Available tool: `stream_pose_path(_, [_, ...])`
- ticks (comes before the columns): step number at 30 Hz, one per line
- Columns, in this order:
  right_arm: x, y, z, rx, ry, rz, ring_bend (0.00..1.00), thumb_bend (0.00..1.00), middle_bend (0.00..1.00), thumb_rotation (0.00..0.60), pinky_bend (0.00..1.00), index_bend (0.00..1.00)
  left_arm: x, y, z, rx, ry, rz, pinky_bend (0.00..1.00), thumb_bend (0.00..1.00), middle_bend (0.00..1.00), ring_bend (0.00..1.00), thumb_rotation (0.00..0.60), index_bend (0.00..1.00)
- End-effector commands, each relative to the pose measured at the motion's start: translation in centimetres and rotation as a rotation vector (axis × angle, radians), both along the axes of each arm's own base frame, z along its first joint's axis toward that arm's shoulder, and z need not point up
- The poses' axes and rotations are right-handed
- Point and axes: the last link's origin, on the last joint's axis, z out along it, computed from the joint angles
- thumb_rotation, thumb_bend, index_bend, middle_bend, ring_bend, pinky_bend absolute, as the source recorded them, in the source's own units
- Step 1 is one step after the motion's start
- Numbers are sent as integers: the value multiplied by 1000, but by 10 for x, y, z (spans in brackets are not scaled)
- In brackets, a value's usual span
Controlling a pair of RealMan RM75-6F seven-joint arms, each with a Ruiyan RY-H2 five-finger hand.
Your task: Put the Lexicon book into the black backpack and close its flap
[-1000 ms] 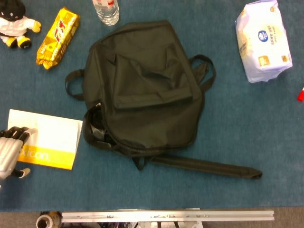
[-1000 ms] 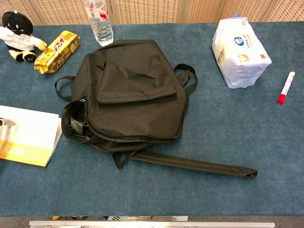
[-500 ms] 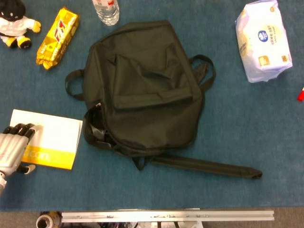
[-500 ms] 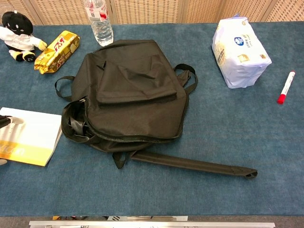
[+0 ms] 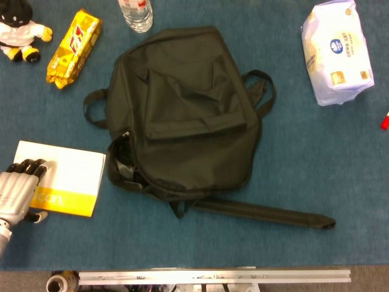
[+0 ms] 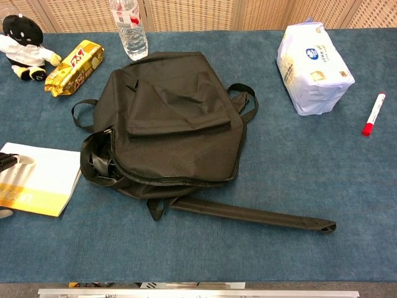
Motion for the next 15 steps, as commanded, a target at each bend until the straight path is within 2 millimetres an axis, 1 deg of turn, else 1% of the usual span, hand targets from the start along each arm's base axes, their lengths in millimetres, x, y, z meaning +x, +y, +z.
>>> stream_pose_path(1, [0, 1, 1, -4, 0, -1, 157, 59, 289, 600, 302, 204, 1, 3, -2, 5, -14, -4, 194, 113, 174, 142, 600, 139])
stream_pose_path(12, [-4, 3, 4, -11, -2, -15, 157, 59, 289, 600, 302, 204, 4, 15, -4, 44, -62, -11, 197, 117, 189, 153, 600, 152])
stream_pose_path(15, [-5, 3, 4, -11, -4, -16, 157, 58, 289, 600, 302, 204, 2, 18, -6, 45, -89, 5, 197, 165, 209, 163, 600, 167])
